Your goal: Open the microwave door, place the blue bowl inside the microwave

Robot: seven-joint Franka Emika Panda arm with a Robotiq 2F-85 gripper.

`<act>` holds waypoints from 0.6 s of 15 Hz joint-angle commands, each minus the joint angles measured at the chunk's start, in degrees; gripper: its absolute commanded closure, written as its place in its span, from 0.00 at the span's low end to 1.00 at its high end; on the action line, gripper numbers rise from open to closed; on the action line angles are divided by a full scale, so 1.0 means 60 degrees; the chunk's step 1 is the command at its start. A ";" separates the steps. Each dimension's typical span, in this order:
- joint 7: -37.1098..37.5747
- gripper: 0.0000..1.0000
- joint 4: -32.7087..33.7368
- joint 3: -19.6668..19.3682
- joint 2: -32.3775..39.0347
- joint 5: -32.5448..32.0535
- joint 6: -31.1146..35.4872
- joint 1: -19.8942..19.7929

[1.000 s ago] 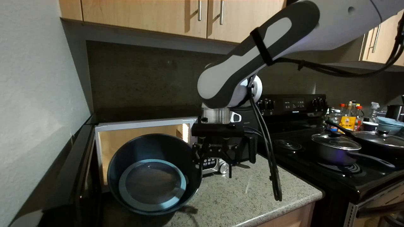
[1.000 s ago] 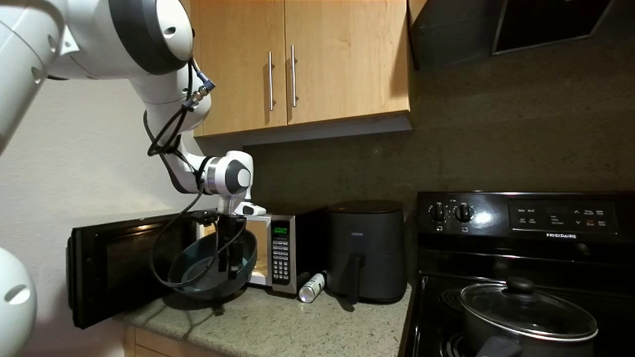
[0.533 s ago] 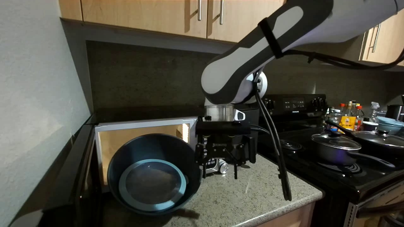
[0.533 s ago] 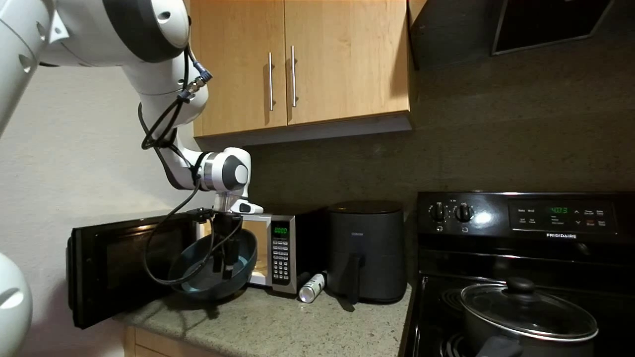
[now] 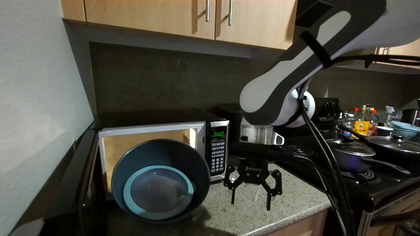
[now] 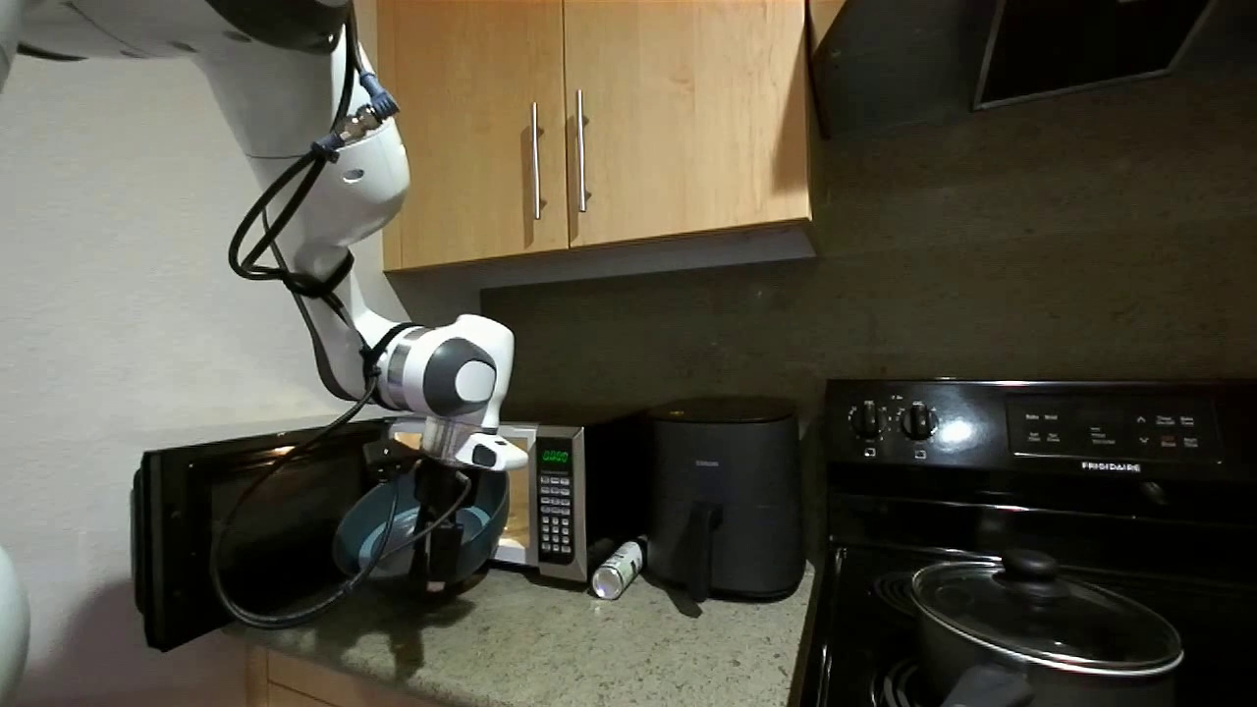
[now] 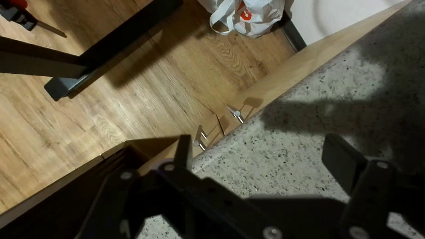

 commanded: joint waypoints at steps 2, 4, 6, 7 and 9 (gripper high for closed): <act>0.0001 0.00 0.0177 0.0249 0.0206 -0.0055 0.0278 -0.0064; 0.0005 0.00 0.0377 0.0509 0.0650 -0.0102 0.0873 0.0199; 0.0096 0.00 0.0655 0.0764 0.1096 -0.0189 0.1286 0.0461; 0.0112 0.00 0.0778 0.0837 0.1285 -0.0264 0.1468 0.0601; 0.0169 0.00 0.1038 0.0882 0.1640 -0.0372 0.1801 0.0872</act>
